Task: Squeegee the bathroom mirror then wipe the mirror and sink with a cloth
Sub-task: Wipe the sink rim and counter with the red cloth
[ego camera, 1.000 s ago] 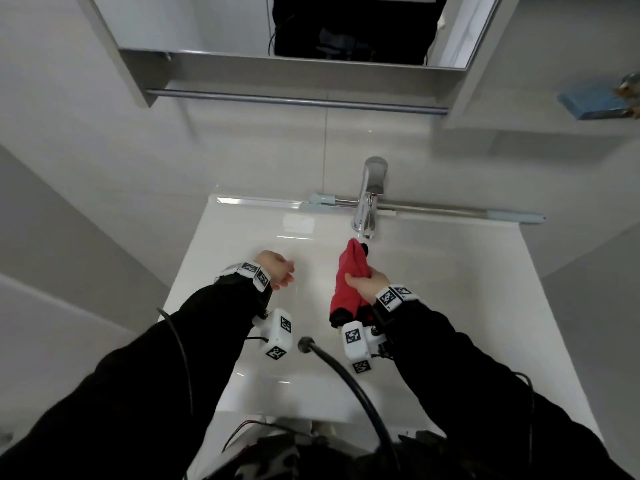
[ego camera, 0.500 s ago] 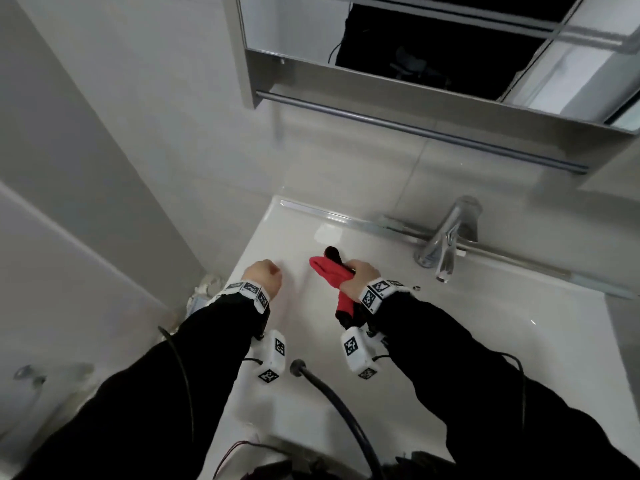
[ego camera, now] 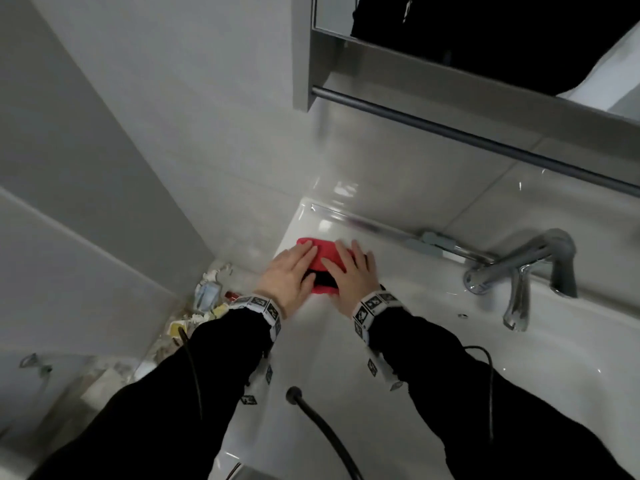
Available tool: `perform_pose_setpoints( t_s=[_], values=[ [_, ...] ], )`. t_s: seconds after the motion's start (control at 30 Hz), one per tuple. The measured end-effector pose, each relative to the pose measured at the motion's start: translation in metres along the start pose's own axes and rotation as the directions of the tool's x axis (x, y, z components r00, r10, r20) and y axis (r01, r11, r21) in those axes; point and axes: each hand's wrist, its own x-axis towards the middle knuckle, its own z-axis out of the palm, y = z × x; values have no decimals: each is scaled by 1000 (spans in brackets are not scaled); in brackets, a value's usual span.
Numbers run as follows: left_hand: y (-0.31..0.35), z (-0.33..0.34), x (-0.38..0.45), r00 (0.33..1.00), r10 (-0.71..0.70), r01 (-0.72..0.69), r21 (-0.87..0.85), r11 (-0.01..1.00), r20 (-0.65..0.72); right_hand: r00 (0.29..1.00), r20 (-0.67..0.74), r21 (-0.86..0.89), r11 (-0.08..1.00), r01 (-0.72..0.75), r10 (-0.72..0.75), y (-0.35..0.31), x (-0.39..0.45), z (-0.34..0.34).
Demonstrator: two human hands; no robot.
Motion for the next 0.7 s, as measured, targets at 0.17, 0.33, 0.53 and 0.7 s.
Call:
perform_pose_setpoints(
  t_s=[0.17, 0.33, 0.53, 0.7],
  values=[
    [-13, 26, 5, 968, 108, -142, 143, 979, 225, 993, 91, -53, 997, -64, 69, 6, -15, 24],
    [-25, 26, 23, 978, 84, -103, 91, 991, 189, 990, 102, -89, 992, -89, 98, -1, 11, 15],
    [-38, 13, 54, 985, 34, -34, -5, 999, 167, 983, 130, -137, 985, -109, 127, -5, 48, 0],
    [-42, 12, 72, 984, -8, -2, 59, 998, 179, 979, 157, -176, 979, -105, 134, -3, 71, -11]
  ],
)
